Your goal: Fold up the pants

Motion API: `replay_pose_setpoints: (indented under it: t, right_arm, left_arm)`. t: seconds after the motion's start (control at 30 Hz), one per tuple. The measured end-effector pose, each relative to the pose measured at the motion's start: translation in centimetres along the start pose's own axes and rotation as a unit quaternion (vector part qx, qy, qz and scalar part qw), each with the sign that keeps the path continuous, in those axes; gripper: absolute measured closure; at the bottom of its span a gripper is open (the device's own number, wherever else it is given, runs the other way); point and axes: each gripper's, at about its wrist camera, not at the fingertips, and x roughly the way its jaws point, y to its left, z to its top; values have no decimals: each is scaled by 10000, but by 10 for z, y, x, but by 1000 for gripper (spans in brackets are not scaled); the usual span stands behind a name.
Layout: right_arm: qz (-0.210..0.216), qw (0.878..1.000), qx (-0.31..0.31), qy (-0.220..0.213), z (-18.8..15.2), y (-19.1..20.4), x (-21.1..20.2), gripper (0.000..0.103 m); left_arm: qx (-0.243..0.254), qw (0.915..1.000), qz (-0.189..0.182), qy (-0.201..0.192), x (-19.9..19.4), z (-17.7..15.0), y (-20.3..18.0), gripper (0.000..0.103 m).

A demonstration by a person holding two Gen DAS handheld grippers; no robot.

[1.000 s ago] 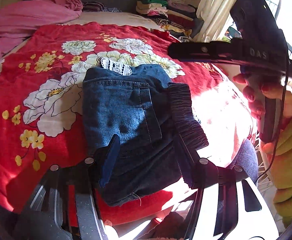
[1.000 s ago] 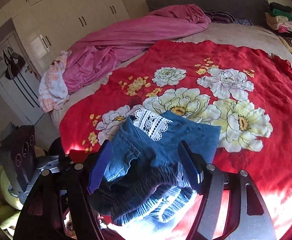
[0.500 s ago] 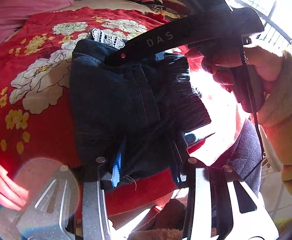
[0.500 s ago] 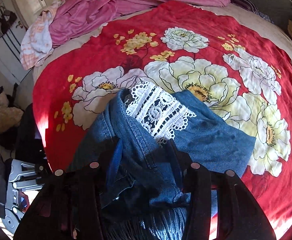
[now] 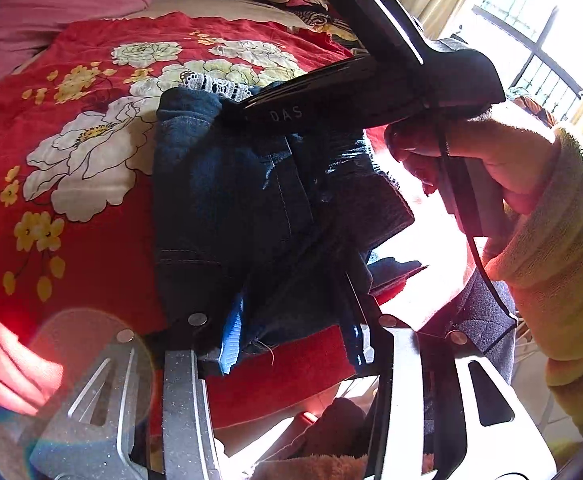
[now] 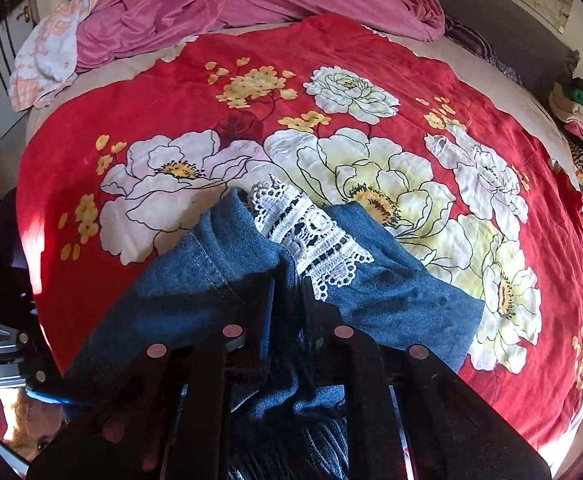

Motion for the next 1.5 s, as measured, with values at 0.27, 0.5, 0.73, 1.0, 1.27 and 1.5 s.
replay_pose_setpoints:
  t: [0.27,0.5,0.73,1.0,1.27,1.5]
  right_arm:
    - [269,9964,703,-392,-8,-16,-33,71]
    - [239,9907,1017,-867,-29,-25,-85,62]
    - [95,9845,1385,-1075,-64,-26,-115,54]
    - [170,9774,1553,-1422,-101,-8,-149,53]
    - [399,9835,1144,-1346,-113,34,-147,53]
    - [184,9920,951,-809,-117,44,-109,53]
  left_arm:
    - [-28,10000,-10,40,-1,0,0,69]
    - [-58,10000,-45,14,-4,-1,-2,65]
    - [-98,9999,-127,-35,-15,-5,-4,59]
    - [-220,9993,-75,-299,-44,-3,4,55]
    - [-540,9977,223,-353,-52,1,24,53]
    - [-538,9976,280,-327,-50,1,24,53]
